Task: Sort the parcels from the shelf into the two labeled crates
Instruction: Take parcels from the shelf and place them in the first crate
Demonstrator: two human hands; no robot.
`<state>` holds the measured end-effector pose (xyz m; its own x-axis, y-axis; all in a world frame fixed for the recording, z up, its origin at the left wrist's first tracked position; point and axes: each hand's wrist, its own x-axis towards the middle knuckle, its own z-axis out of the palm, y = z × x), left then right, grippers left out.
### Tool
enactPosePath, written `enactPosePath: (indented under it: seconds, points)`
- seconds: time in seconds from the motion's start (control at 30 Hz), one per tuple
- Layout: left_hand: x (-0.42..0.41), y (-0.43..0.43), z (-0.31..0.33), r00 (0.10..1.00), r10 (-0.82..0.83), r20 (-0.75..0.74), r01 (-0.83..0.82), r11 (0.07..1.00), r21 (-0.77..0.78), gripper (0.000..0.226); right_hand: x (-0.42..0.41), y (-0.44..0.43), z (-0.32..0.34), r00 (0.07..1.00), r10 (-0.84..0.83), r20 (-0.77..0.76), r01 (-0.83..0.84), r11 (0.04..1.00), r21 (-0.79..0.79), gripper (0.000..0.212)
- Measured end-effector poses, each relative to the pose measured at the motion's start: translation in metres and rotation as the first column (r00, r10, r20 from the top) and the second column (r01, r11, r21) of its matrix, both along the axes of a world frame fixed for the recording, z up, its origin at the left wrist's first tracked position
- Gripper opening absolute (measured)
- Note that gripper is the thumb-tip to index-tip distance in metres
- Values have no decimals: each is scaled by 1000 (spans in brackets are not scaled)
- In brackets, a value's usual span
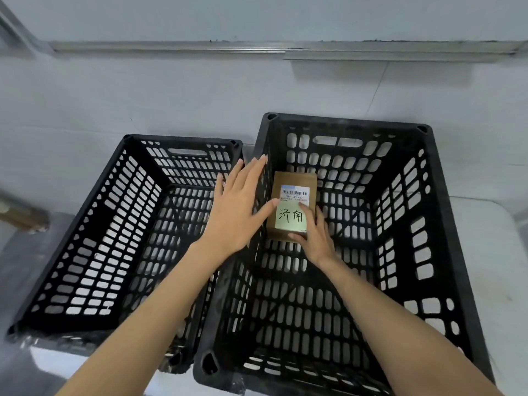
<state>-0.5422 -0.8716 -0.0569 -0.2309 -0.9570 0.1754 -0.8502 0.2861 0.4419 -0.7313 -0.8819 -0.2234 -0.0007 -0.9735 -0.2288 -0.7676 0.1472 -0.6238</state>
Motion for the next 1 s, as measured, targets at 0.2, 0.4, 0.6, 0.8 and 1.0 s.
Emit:
enactPosePath:
  seconds: [0.2, 0.4, 0.6, 0.8, 1.0]
  points:
    - [-2, 3, 0, 1000, 4, 9, -4, 1000, -6, 74, -3, -4, 0, 997, 42, -59, -39, 998, 49, 88]
    - [-5, 18, 9, 1000, 5, 10, -5, 1000, -27, 75, -17, -18, 27, 968, 187, -165, -149, 964, 220, 96]
    - [-4, 43, 21, 998, 60, 17, -59, 997, -41, 73, -21, -7, 82, 952, 205, -227, -184, 977, 110, 85]
    - [2, 85, 35, 987, 152, 54, -149, 988, -46, 71, -20, 36, 142, 947, 234, -218, -255, 964, -72, 84]
    - [24, 154, 60, 964, 254, 75, -249, 966, -74, 73, -7, 105, 206, 931, 246, -271, -317, 913, -258, 84]
